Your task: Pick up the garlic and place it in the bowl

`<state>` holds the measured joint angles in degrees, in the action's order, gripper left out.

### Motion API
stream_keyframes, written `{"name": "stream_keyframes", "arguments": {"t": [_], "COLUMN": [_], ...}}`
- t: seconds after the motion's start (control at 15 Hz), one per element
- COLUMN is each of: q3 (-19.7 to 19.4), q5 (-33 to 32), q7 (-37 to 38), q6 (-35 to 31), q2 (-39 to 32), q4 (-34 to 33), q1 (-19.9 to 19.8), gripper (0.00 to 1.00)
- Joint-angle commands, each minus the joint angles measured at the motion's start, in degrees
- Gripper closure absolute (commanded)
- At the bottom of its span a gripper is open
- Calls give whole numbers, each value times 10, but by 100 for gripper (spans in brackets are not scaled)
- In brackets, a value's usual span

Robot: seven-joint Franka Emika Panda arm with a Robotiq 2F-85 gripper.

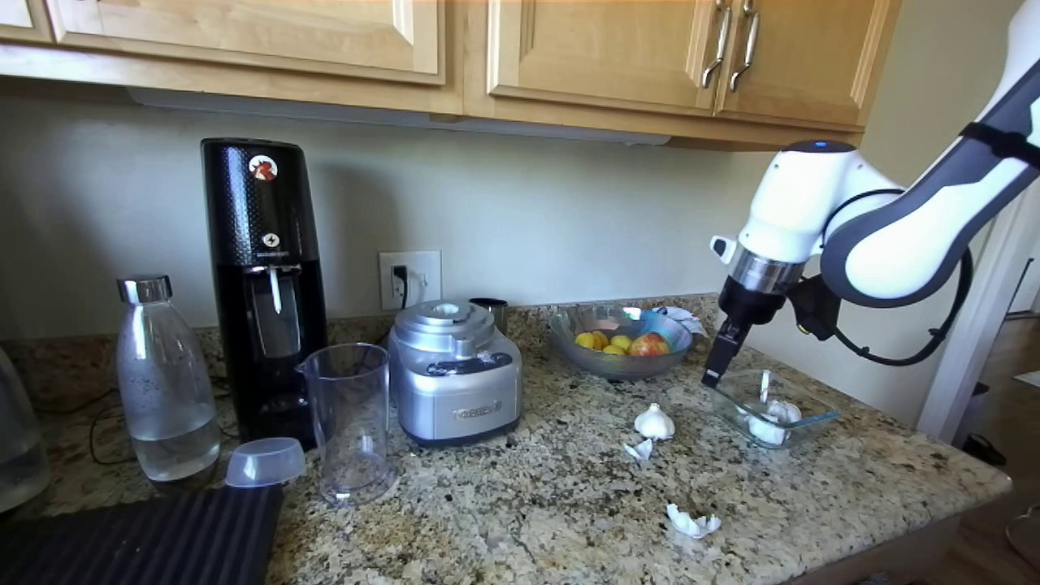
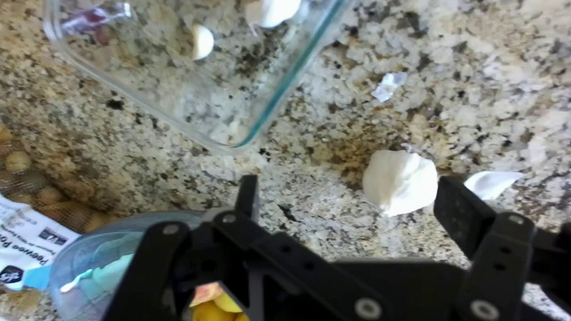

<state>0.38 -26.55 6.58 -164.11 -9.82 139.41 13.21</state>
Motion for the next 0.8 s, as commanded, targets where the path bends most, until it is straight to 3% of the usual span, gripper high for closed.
{"name": "stream_keyframes", "arguments": {"t": [0.0,0.33,0.73], "q3": [41,70,38], "q5": [78,142,127], "q7": [-29,-58,-44], "q6": [-6,4,8], "q2": [-54,-128,-196], "q4": [-29,-89,-163], "q1": [-7,-8,16], "gripper": [0,0,0]}}
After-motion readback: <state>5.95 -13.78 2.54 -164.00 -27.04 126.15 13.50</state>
